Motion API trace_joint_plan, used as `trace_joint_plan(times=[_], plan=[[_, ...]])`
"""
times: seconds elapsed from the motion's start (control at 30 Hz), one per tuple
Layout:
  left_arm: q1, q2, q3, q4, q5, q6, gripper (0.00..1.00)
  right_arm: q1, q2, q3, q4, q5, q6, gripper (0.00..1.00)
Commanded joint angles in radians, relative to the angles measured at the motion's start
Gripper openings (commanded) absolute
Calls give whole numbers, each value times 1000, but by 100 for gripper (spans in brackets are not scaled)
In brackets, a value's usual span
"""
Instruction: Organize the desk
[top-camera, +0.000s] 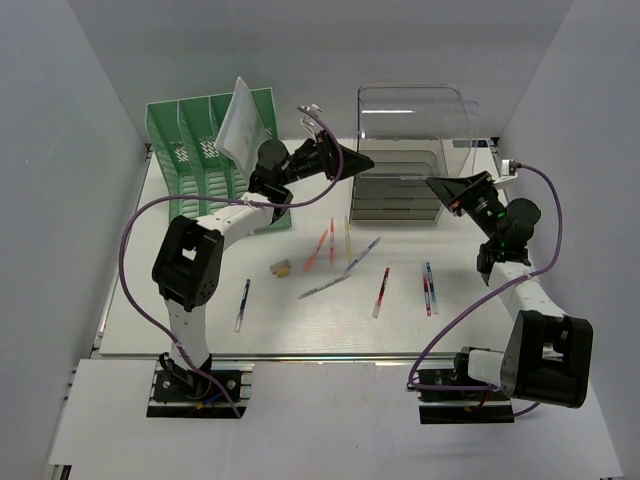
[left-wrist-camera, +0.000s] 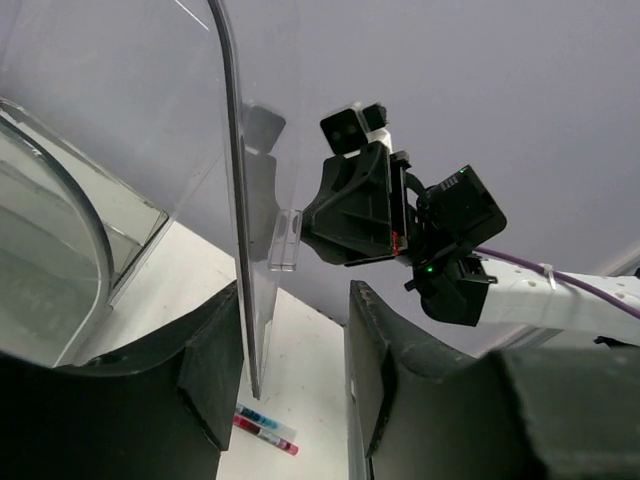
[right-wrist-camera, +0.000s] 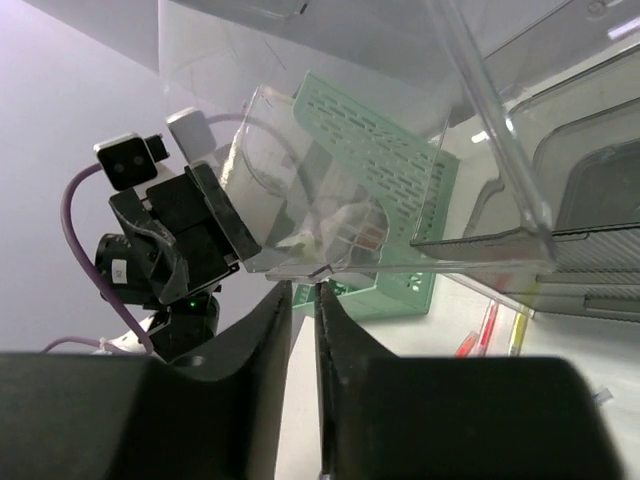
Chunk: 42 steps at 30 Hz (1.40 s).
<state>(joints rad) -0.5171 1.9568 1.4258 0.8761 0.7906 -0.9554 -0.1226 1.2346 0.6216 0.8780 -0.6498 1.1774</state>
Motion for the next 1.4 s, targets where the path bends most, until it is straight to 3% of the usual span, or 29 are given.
trace_joint_plan(times=[0.0, 0.07, 0.27, 0.53, 0.7, 0.83, 0.97, 1.0, 1.03, 1.13, 1.37], plan=[[0, -21, 50, -46, 15, 10, 54, -2, -32, 66, 39, 3, -38, 24], [0, -18, 56, -54, 6, 12, 49, -2, -34, 69, 35, -4, -41, 33], [0, -13, 97, -103, -10, 15, 26, -2, -60, 78, -17, -23, -91, 48], [0, -30, 140, -161, -37, 24, 16, 0, -132, 72, -194, -120, -280, 63], [0, -42, 151, -178, -59, 23, 14, 0, -179, 81, -372, -204, -461, 66], [0, -56, 148, -186, -71, 23, 13, 4, -213, 125, -557, -356, -773, 63], [0, -64, 142, -186, -77, 21, 12, 18, -216, 243, -870, -525, -1264, 59], [0, -64, 142, -187, -79, 21, 12, 32, -201, 274, -1007, -531, -1517, 59], [0, -61, 145, -190, -77, 20, 12, 41, -190, 302, -1215, -525, -1647, 58], [0, -59, 150, -193, -79, 18, 12, 90, -152, 362, -1487, -434, -2043, 57], [0, -67, 151, -213, -77, 29, 11, 221, -116, 316, -1651, -257, -2533, 56]])
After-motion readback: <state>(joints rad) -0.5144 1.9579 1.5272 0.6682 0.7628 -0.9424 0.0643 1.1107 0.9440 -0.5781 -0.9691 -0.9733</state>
